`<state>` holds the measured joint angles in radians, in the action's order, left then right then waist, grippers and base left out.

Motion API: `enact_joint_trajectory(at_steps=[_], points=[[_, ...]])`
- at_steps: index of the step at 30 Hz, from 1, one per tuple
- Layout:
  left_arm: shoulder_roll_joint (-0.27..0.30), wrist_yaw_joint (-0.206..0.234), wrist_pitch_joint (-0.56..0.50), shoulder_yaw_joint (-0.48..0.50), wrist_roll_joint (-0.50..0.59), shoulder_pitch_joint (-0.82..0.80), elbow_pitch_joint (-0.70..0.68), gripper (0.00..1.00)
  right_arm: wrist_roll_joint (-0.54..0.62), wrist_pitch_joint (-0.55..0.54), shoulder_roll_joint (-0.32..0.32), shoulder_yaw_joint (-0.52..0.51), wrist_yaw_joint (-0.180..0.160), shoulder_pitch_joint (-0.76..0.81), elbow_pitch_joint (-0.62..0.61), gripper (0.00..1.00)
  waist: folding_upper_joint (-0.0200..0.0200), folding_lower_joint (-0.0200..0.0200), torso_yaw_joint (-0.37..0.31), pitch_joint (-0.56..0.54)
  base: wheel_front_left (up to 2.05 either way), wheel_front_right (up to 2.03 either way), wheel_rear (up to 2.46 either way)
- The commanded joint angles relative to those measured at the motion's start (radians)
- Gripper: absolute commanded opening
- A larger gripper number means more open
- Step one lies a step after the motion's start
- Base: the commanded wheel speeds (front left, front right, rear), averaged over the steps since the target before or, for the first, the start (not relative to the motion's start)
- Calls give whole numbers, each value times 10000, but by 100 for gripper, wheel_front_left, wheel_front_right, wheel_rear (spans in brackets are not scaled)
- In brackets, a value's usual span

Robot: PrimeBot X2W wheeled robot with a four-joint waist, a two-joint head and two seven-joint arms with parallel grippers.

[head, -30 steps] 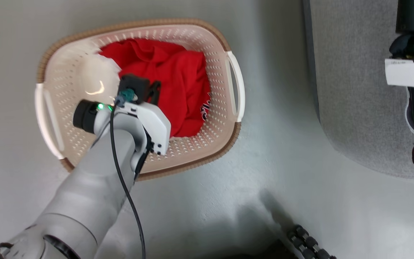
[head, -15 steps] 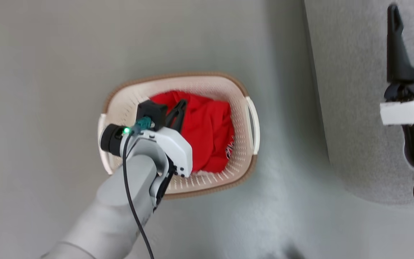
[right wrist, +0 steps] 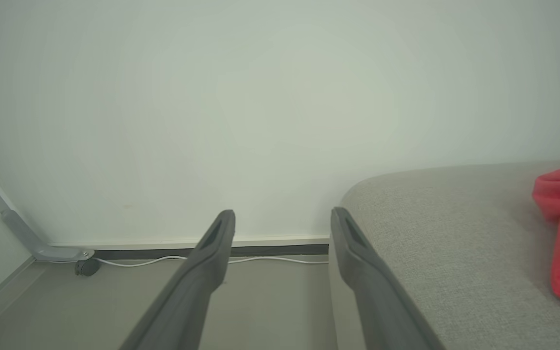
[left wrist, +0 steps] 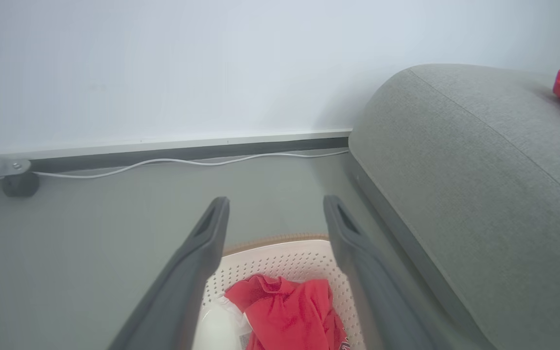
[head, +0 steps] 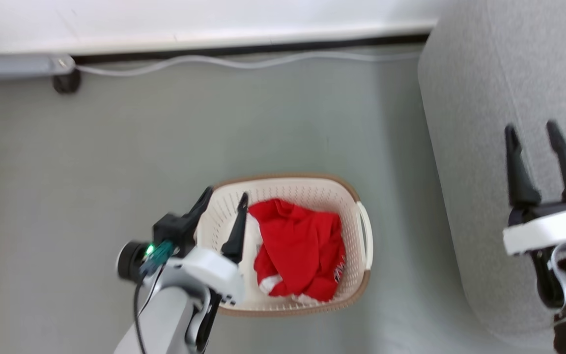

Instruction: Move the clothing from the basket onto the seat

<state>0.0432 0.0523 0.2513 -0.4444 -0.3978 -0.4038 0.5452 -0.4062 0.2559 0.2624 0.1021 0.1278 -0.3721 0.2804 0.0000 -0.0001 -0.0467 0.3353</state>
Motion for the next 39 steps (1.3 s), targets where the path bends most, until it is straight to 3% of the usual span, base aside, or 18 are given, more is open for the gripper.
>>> enact_joint_trajectory(at_steps=[1,6,19,28,39], points=[[87,-100,104,621,217,345,-409,100,176,59,23,108,29,335,-128,100,0,1,312,-772,0,0,0],[81,-232,104,1766,755,1334,-1117,100,355,59,-198,96,29,869,52,100,0,1,409,-1470,0,0,0],[73,-508,104,3558,1646,2886,-2390,100,736,59,-706,-8,29,1926,205,100,0,1,465,-2534,0,0,0],[71,-809,105,4035,1884,3660,-2831,100,944,59,-929,-123,29,2316,175,100,0,1,368,-2900,0,0,0],[71,-789,105,4116,1783,3837,-2897,100,955,59,-1079,-199,29,2368,87,100,0,1,316,-2821,0,0,0]])
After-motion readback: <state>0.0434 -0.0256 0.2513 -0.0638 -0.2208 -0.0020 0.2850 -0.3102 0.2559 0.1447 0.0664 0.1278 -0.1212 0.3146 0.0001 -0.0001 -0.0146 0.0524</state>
